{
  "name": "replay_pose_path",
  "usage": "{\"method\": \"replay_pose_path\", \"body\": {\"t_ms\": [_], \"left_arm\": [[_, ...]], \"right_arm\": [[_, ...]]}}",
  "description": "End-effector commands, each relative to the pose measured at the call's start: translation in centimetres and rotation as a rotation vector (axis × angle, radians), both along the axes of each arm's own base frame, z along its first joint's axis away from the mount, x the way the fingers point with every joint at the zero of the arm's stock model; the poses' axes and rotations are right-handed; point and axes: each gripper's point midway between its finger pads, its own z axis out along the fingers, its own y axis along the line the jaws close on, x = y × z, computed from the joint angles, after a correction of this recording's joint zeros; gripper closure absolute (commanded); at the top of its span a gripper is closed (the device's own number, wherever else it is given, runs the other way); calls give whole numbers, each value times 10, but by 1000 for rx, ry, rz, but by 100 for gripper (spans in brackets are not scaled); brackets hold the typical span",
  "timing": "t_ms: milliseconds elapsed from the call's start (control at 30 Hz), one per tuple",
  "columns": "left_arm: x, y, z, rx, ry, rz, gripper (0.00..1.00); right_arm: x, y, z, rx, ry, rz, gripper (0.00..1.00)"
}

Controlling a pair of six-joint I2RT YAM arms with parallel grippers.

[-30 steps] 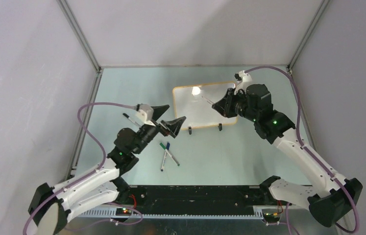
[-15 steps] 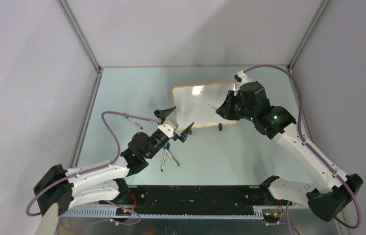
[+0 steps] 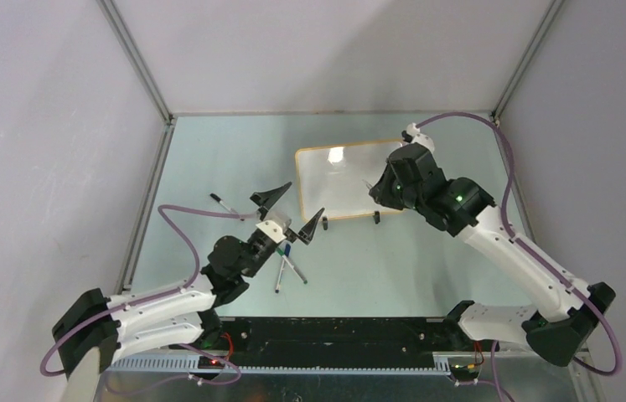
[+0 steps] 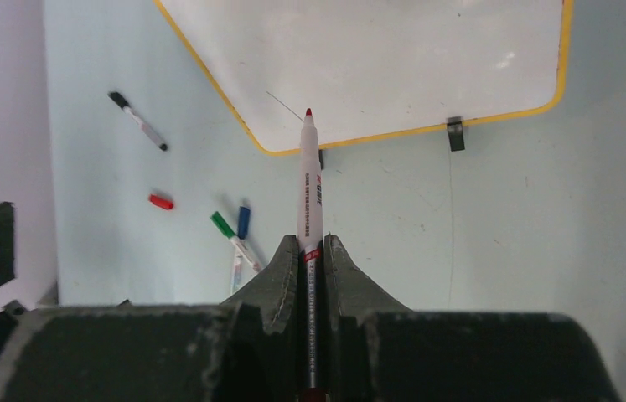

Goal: Write a sentence on the whiteboard
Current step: Adjust the whiteboard marker.

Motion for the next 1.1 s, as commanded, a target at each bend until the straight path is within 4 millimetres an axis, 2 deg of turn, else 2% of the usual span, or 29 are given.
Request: {"method": "replay_pose_path", "body": {"t_ms": [0,100,200,300,333,433,533,800,1000,1067], "left_arm": [[-6,11,23,-66,-73,16,1],[-8,11,23,-59,-81,8,1],[-10,8,21,-35,-100,-6,1],[-12,3,19,14,-129,-16,3],[-11,0,15,42,-129,-16,4],[-11,-10,12,103,-137,-23,4],[-7,-19,-1,177,-117,-19,4],[-6,-44,-13,245,-62,-93,6],[-13,-69,-25,311,-21,-210,13],[-13,-72,-27,316,-16,-221,20]], "right_arm": [[0,-6,39,206,-75,-71,100],[-9,4,34,314,12,51,100],[-13,10,31,249,27,159,100],[-18,19,14,136,74,297,100],[-19,22,16,118,64,346,100],[-31,44,9,143,113,499,100],[-33,52,8,96,100,518,100],[-40,59,9,36,77,558,100],[-45,64,5,9,79,599,100],[-45,64,6,-2,73,596,100]]}}
